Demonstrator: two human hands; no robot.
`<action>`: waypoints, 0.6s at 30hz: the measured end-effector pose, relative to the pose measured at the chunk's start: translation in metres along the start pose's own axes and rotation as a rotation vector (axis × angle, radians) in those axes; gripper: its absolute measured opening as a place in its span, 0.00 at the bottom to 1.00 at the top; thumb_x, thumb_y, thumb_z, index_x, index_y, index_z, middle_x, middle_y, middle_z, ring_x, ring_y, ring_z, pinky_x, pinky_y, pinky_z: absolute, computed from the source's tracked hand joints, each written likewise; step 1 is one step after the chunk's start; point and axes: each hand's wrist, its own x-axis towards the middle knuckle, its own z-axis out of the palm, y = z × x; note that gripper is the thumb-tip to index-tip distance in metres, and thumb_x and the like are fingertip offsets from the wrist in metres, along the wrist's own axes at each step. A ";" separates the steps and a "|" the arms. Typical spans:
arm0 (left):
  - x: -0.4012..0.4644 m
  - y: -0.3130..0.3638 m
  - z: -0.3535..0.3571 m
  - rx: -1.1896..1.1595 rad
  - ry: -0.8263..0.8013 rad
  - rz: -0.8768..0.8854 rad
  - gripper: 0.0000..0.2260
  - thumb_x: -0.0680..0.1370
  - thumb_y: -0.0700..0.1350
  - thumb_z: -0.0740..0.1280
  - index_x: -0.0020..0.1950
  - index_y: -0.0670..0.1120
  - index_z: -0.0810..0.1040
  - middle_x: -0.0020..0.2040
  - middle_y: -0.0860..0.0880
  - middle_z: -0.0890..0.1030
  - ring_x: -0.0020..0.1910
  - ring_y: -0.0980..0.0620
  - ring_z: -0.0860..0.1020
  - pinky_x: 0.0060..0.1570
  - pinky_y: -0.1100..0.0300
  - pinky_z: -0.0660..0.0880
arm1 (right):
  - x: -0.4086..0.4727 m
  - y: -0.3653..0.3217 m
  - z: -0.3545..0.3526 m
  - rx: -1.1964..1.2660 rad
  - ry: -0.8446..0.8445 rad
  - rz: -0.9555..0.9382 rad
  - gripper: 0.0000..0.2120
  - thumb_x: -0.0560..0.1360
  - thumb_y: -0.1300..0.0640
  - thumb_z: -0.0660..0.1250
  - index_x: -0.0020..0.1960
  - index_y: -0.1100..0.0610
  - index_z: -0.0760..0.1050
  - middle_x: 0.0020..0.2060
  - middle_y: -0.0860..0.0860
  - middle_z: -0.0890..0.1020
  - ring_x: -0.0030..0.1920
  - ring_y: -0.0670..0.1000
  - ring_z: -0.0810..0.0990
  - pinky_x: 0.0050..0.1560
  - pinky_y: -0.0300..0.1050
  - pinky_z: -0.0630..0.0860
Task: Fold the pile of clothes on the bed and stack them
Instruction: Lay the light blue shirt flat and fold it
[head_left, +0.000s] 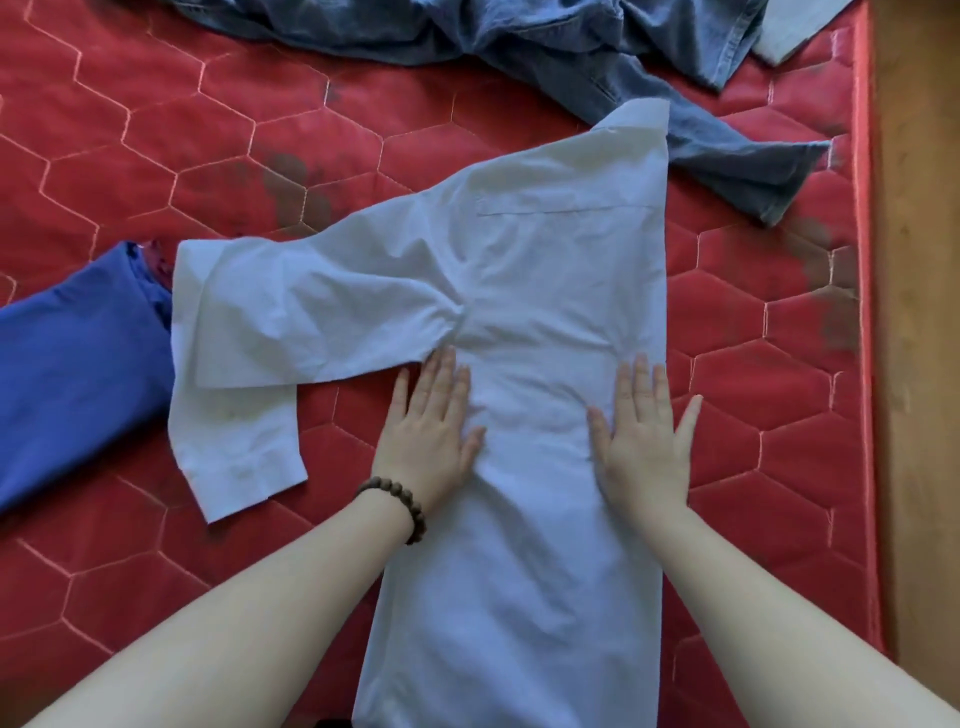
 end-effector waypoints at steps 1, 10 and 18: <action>-0.012 0.000 -0.002 -0.024 0.032 -0.020 0.27 0.78 0.52 0.55 0.72 0.38 0.67 0.73 0.36 0.67 0.72 0.40 0.65 0.71 0.43 0.58 | -0.010 -0.001 -0.003 0.001 0.010 0.010 0.30 0.80 0.44 0.49 0.76 0.60 0.60 0.76 0.55 0.60 0.76 0.56 0.57 0.72 0.68 0.49; -0.105 0.030 -0.007 -0.367 0.035 -0.352 0.22 0.70 0.41 0.75 0.61 0.40 0.72 0.46 0.40 0.77 0.39 0.40 0.79 0.35 0.51 0.76 | -0.108 -0.050 -0.001 0.117 0.035 -0.338 0.29 0.78 0.47 0.54 0.76 0.58 0.59 0.76 0.55 0.60 0.76 0.55 0.55 0.72 0.67 0.49; -0.145 0.045 -0.021 -0.285 -0.197 -0.706 0.19 0.78 0.59 0.63 0.55 0.43 0.70 0.50 0.46 0.77 0.46 0.42 0.79 0.40 0.53 0.71 | -0.147 -0.045 0.012 0.024 -0.008 -0.330 0.30 0.77 0.46 0.53 0.77 0.56 0.59 0.76 0.57 0.59 0.77 0.55 0.53 0.72 0.67 0.47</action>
